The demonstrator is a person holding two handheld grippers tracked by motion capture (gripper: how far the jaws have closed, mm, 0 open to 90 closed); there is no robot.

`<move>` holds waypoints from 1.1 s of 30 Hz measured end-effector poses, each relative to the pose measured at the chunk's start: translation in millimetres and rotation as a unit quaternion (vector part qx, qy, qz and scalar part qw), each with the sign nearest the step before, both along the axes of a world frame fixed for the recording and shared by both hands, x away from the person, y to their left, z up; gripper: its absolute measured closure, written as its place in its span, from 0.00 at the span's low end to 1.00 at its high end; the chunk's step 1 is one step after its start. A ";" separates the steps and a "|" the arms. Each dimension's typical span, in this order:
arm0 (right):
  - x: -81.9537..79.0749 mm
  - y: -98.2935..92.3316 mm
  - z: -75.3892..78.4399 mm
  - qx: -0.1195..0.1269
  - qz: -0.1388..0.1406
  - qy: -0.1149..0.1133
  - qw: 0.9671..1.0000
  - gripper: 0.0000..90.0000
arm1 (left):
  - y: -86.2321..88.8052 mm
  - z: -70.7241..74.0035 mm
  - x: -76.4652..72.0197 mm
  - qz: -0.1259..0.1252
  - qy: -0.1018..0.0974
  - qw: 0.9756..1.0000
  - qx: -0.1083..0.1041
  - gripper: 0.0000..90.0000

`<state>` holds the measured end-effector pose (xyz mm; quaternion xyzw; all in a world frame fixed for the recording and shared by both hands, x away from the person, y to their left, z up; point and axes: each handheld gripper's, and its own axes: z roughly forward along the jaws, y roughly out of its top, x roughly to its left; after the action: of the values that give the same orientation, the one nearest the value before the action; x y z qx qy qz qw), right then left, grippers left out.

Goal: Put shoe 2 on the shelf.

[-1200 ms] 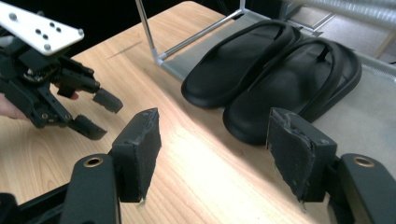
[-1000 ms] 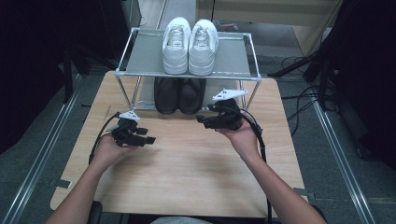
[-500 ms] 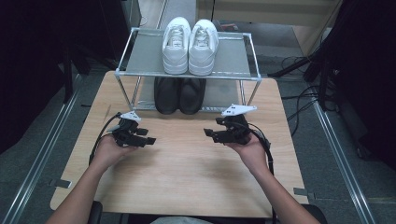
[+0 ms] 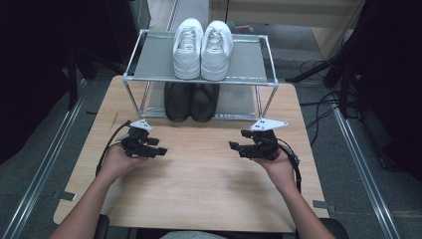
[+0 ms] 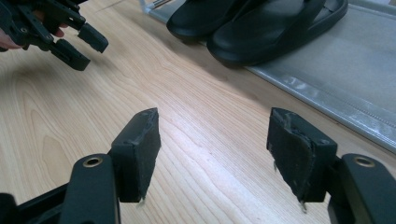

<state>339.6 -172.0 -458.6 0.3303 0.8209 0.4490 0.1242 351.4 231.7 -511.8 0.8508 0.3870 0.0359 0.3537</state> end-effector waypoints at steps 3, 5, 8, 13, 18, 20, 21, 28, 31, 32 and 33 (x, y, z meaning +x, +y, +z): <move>0.8 -3.7 -2.3 0.003 -0.002 0.002 1.000 0.40 | -0.5 0.1 -0.2 -0.002 -0.001 1.000 0.000 0.44; 1.2 -6.3 -4.5 0.006 -0.002 0.006 1.000 0.40 | -0.6 0.3 -0.3 -0.003 -0.001 1.000 -0.001 0.44; 2.6 -9.1 -8.0 -0.006 -0.005 0.005 1.000 0.40 | -0.2 0.7 -0.3 -0.003 -0.003 1.000 -0.002 0.44; 6.8 -12.5 -11.8 -0.020 -0.005 0.003 1.000 0.40 | 0.0 0.9 -0.3 -0.005 -0.003 1.000 -0.003 0.44; 13.0 -13.6 -18.9 -0.029 -0.003 0.021 0.999 0.39 | -1.1 0.5 -0.2 -0.004 -0.001 1.000 -0.006 0.44; 14.5 -13.0 -21.6 -0.034 -0.002 0.028 0.999 0.38 | -0.9 0.5 -0.2 -0.003 0.000 1.000 -0.007 0.44; 15.2 -12.7 -22.6 -0.036 -0.001 0.030 0.999 0.38 | -0.7 0.6 -0.1 -0.002 0.000 1.000 -0.007 0.44; 16.3 -10.4 -25.6 -0.046 0.001 0.031 0.998 0.36 | -0.9 -0.2 0.6 0.001 -0.001 1.000 -0.003 0.43; 16.5 -9.8 -26.5 -0.045 0.003 0.036 0.998 0.34 | -1.5 -0.4 0.5 0.001 -0.001 1.000 -0.003 0.43; 16.6 -10.0 -26.6 -0.045 0.004 0.037 0.998 0.34 | -1.5 -0.5 0.5 0.000 -0.001 1.000 -0.003 0.43; 16.6 -10.0 -26.7 -0.046 0.002 0.038 0.998 0.33 | -1.5 -0.5 0.4 0.001 -0.002 1.000 -0.003 0.43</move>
<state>356.2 -182.0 -485.2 0.3393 0.8455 0.3983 0.1064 351.8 230.2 -512.3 0.8495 0.3872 0.0364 0.3565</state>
